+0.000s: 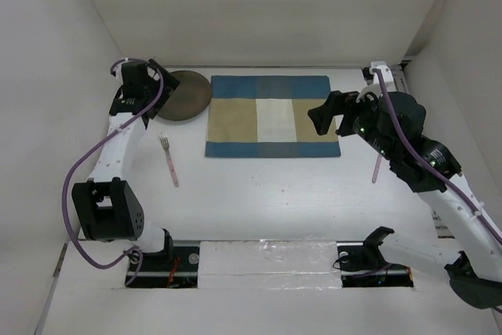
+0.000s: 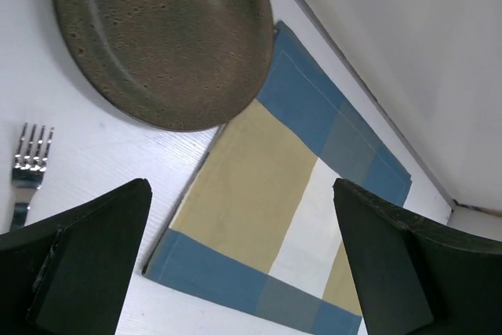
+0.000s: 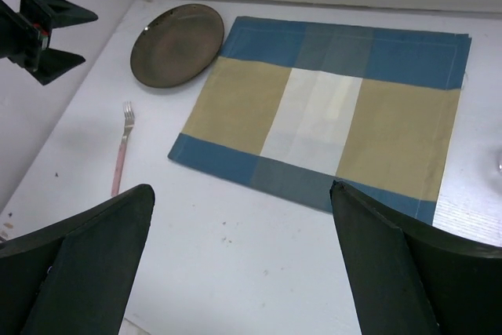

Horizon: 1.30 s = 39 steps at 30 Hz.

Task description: Set the dinner table for one person

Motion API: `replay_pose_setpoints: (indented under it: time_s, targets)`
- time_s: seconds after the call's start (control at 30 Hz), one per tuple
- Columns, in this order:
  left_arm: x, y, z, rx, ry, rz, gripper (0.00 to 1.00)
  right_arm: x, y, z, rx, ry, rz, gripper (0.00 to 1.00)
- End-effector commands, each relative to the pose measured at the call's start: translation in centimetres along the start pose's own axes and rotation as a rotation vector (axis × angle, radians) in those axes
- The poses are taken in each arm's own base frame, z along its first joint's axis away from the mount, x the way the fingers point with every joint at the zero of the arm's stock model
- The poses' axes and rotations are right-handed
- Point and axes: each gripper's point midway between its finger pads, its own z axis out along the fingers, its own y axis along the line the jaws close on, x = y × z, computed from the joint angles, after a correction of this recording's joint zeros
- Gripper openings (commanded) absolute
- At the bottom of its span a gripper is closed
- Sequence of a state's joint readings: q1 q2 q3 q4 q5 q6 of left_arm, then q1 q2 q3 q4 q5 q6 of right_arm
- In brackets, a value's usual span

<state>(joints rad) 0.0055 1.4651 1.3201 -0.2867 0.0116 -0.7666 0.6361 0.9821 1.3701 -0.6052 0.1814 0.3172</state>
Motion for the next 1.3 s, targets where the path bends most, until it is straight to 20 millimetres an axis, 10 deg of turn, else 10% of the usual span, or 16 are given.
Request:
replay_pose_setpoints:
  time_s: [0.0, 0.53, 1.03, 1.27]
  targets:
    - [-0.3, 2.6, 1.5, -0.022, 0.01, -0.084, 1.0, -0.5, 0.1, -0.8, -0.016, -0.024, 0.0, 1.0]
    - [-5.7, 8.9, 11.8, -0.116, 0.072, -0.085, 1.0, 1.9, 1.5, -0.8, -0.12, 0.017, 0.005, 1.0]
    - [-0.3, 13.6, 18.0, -0.097, 0.206, -0.114, 1.0, 2.9, 1.7, -0.8, -0.145, 0.03, 0.014, 1.0]
    - [2.6, 14.7, 19.5, -0.056, 0.265, -0.146, 0.84, 3.2, 1.7, -0.3, -0.147, 0.023, 0.015, 1.0]
